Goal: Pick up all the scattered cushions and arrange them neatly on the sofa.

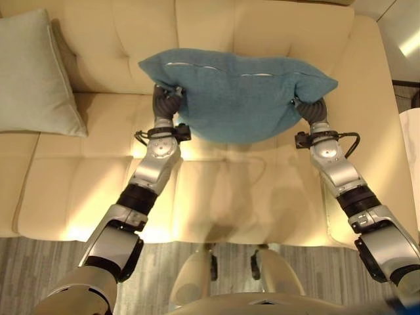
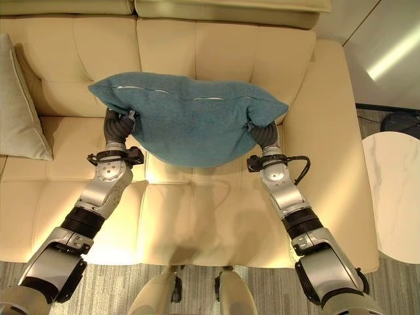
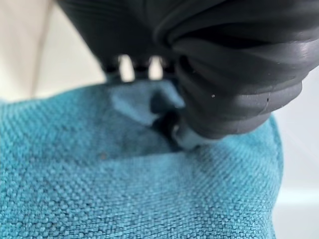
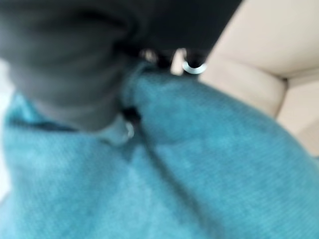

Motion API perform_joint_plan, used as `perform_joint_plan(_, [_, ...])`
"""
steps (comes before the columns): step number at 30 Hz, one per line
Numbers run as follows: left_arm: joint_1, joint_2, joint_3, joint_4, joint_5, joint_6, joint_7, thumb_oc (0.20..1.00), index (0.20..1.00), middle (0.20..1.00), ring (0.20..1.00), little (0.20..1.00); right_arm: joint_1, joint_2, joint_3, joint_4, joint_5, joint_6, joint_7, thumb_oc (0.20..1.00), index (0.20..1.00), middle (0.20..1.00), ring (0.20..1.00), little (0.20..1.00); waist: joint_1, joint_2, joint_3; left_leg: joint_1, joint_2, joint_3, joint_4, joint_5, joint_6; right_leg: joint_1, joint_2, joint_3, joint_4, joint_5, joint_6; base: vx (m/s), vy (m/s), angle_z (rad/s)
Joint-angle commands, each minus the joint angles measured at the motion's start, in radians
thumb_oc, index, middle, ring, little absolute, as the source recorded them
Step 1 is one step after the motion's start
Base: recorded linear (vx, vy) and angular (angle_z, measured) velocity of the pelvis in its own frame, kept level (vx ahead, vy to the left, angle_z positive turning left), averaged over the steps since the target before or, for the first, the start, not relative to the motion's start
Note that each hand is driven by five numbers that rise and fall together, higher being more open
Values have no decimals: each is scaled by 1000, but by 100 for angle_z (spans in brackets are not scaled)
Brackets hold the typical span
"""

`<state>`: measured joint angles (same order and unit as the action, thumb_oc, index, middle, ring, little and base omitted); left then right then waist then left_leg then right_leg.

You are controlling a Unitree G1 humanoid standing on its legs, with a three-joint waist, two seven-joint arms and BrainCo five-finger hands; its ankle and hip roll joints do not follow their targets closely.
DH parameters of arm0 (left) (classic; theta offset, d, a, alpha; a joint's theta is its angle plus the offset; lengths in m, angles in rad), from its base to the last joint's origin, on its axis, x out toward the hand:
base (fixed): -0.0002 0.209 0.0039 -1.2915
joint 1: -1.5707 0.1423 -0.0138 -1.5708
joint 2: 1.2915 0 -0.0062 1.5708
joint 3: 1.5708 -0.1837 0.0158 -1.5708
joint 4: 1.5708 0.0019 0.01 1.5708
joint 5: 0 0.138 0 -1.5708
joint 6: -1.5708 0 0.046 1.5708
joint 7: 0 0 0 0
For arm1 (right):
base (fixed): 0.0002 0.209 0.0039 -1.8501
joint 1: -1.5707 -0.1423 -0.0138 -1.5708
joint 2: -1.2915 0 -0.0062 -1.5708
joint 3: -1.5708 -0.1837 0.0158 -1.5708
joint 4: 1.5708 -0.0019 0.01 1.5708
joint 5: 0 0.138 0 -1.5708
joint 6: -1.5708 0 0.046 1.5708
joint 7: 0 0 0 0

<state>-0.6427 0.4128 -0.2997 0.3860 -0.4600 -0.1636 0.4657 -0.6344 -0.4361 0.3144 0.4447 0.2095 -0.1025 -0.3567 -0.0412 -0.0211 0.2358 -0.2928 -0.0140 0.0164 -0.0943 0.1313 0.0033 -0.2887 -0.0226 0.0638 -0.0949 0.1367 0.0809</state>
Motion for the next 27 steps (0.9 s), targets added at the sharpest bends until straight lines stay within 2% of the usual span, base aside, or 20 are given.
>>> perform_joint_plan(1, [-144,-42,-76,-35,51,-100,-30,200,200,200,200,200,-75,35,-1,-99,-64,-72,12,200,200,200,200,200,7,-7,-86,42,14,21,7,-58,-78,-13,-74,-24,8,6,111,-50,-4,0])
perform_joint_plan(8, [-282,-35,-135,118,42,-90,-5,200,200,200,200,200,-243,29,76,80,-114,-28,-39,200,200,200,200,200,2,5,-69,-63,19,18,7,-16,-98,-113,-68,-34,8,36,111,-29,-22,1])
perform_joint_plan(9, [-320,-31,-141,153,64,-83,8,1000,1000,1000,1000,1000,-286,21,89,128,-137,-17,-57,200,200,200,200,200,2,6,-69,-82,21,14,7,-10,-102,-134,-66,-36,8,41,111,-5,-26,6])
perform_joint_plan(10, [-344,-33,-143,179,68,-79,20,1000,1000,1000,1000,1000,-318,16,96,158,-160,-9,-75,329,329,329,329,329,2,7,-71,-93,21,12,7,-7,-103,-145,-63,-36,8,43,111,-7,-33,9])
perform_joint_plan(11, [-366,-36,-145,201,68,-79,29,1000,1000,1000,1000,1000,-344,17,98,183,-167,-5,-90,558,558,558,558,558,2,8,-72,-103,22,9,7,-4,-105,-154,-63,-36,8,45,111,7,-27,14])
perform_joint_plan(12, [-416,-35,-144,250,77,-77,53,1000,1000,1000,1000,1000,-399,16,101,242,-182,6,-126,1000,1000,1000,1000,1000,1,11,-75,-118,24,9,7,-1,-108,-169,-62,-37,8,47,113,3,-16,12])
perform_joint_plan(15, [-451,-27,-147,280,86,-75,62,1000,1000,1000,1000,1000,-437,12,107,275,-191,10,-143,1000,1000,1000,1000,1000,-1,12,-74,-126,24,7,7,2,-109,-178,-60,-36,8,50,112,0,-5,2])
perform_joint_plan(17, [-527,8,-159,361,125,-54,84,1000,1000,1000,1000,1000,-523,-13,131,376,-221,31,-178,1000,1000,1000,1000,1000,0,15,-80,-142,28,2,7,5,-111,-193,-58,-34,8,51,110,0,0,0])
perform_joint_plan(22, [-581,96,-193,430,202,-23,66,1000,1000,1000,1000,1000,-576,-72,152,464,-200,41,-166,1000,1000,1000,1000,1000,0,20,-87,-141,28,-1,7,6,-114,-194,-58,-39,8,50,109,11,-3,2])
perform_joint_plan(23, [-568,155,-179,439,202,-25,61,1000,1000,1000,1000,1000,-572,-126,156,455,-192,37,-148,1000,1000,1000,1000,1000,-1,20,-95,-136,27,-2,7,3,-115,-190,-58,-40,8,48,110,32,-10,4])
perform_joint_plan(27, [-507,229,-144,404,204,-33,48,1000,1000,1000,1000,1000,-506,-207,108,425,-160,20,-139,1000,1000,1000,1000,1000,-2,20,-110,-125,28,-5,7,-4,-113,-179,-57,-43,8,43,110,9,-2,0])
